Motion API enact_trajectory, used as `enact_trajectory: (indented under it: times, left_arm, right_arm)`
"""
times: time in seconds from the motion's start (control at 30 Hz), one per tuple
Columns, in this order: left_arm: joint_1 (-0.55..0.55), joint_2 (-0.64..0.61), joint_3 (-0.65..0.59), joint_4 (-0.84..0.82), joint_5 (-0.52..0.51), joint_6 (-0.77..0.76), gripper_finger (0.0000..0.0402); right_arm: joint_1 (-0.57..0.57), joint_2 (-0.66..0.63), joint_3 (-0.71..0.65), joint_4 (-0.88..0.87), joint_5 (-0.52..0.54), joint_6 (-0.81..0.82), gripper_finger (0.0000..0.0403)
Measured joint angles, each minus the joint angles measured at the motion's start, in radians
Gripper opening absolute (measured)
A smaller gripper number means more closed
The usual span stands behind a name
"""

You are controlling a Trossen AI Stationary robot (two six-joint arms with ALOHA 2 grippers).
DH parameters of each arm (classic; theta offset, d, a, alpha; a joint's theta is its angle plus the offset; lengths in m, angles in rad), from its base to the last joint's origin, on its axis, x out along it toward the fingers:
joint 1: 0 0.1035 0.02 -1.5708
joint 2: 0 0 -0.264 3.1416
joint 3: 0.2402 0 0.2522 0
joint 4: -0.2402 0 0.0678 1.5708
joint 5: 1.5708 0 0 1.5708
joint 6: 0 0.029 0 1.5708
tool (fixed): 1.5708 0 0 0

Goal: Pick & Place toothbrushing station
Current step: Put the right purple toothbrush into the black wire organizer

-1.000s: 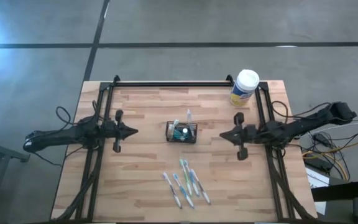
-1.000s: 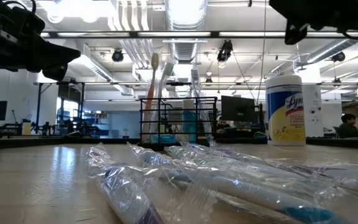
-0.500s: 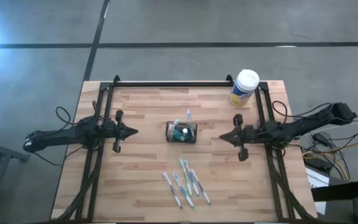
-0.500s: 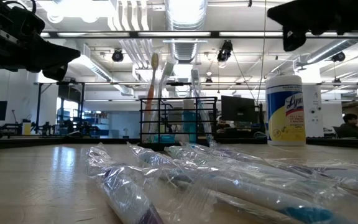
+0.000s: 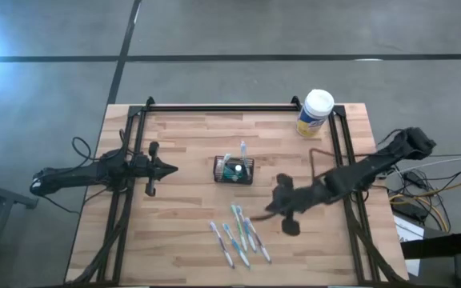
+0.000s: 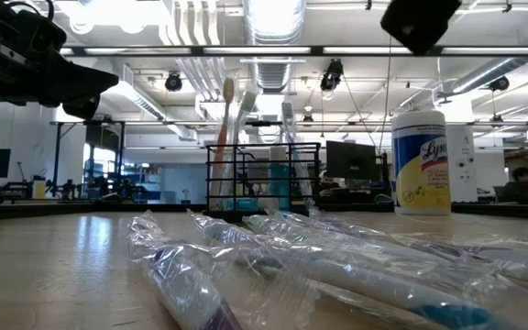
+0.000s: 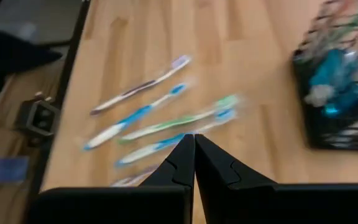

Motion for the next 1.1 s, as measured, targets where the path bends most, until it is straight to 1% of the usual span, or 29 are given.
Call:
enact_trajectory:
  times: [0.23, 0.33, 0.43, 0.6, 0.73, 0.87, 0.97, 1.1]
  left_arm:
    - [0.000, 0.001, 0.001, 0.000, 0.000, -0.050, 0.0012]
    - [0.000, 0.001, 0.001, -0.013, 0.001, -0.071, 0.0011]
    - [0.000, 0.001, 0.001, -0.016, 0.001, -0.084, 0.0010]
    - [0.000, 0.001, 0.001, -0.022, 0.001, -0.097, 0.0010]
    - [0.000, 0.001, 0.001, -0.025, 0.001, -0.119, 0.0010]
    - [0.000, 0.001, 0.001, -0.027, 0.001, -0.143, 0.0010]
    - [0.000, 0.001, 0.001, -0.028, 0.001, -0.146, 0.0010]
    - [0.000, 0.001, 0.001, -0.031, 0.002, -0.145, 0.0010]
  right_arm:
    - [0.071, 0.216, 0.282, -0.257, 0.000, 0.203, 0.0008]
    - [0.092, 0.298, 0.370, -0.358, 0.000, 0.298, 0.0008]
    - [0.108, 0.365, 0.430, -0.413, -0.001, 0.392, 0.0008]
    - [0.126, 0.452, 0.475, -0.421, -0.045, 0.470, 0.0008]
    - [0.131, 0.510, 0.485, -0.421, -0.046, 0.581, 0.0008]
    - [0.123, 0.548, 0.484, -0.422, -0.043, 0.637, 0.0012]
    - [0.120, 0.577, 0.483, -0.403, -0.041, 0.658, 0.0033]
    - [0.119, 0.607, 0.488, -0.398, -0.043, 0.665, 0.0085]
